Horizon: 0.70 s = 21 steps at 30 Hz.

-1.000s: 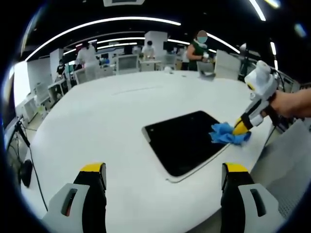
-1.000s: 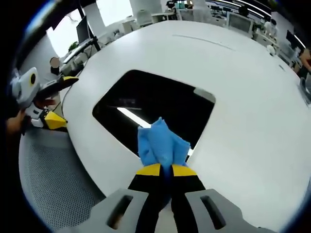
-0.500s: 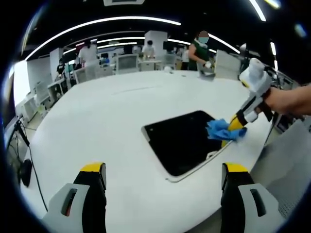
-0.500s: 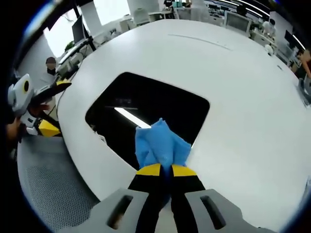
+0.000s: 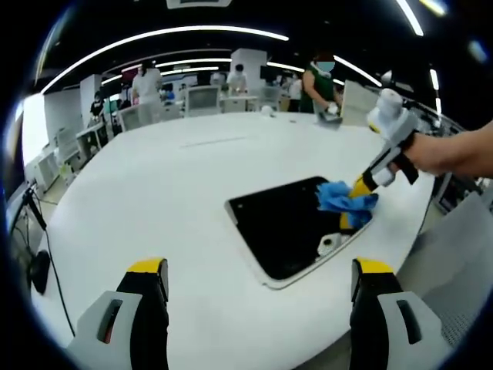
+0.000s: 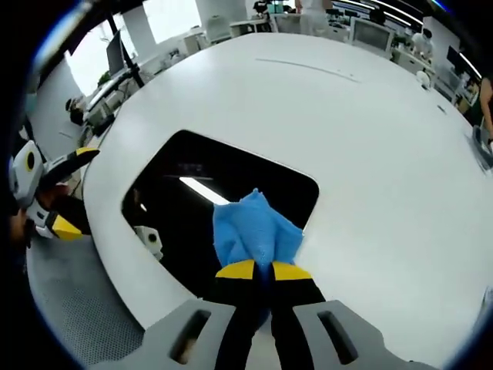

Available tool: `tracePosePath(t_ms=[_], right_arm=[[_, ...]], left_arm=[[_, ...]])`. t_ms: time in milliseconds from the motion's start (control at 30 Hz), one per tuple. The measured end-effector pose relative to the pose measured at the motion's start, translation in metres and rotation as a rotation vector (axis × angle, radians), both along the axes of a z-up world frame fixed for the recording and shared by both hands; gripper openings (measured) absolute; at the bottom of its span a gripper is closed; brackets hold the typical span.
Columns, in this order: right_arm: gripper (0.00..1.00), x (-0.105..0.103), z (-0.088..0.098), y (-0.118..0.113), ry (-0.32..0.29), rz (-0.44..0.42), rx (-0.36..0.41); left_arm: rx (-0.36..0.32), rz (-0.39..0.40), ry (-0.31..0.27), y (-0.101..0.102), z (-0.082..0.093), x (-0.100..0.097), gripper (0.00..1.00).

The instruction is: Wipe the mirror surface with the cleaning cloth until all visible marks leave the cleaned area.

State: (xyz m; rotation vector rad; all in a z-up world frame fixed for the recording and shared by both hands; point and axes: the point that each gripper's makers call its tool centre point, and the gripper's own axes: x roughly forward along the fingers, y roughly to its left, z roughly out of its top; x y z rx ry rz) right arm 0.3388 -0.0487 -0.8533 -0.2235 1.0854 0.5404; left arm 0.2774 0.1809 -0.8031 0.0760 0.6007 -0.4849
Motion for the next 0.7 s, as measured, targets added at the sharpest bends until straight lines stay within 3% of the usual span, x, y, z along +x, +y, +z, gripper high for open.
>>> tracePosePath(t_ms=[700], right_arm=[[0.01,0.047,0.0,0.001,-0.019,-0.007,-0.036]], left_arm=[[-0.002,-0.002,-0.001,0.0,-0.002,0.001,0.99]])
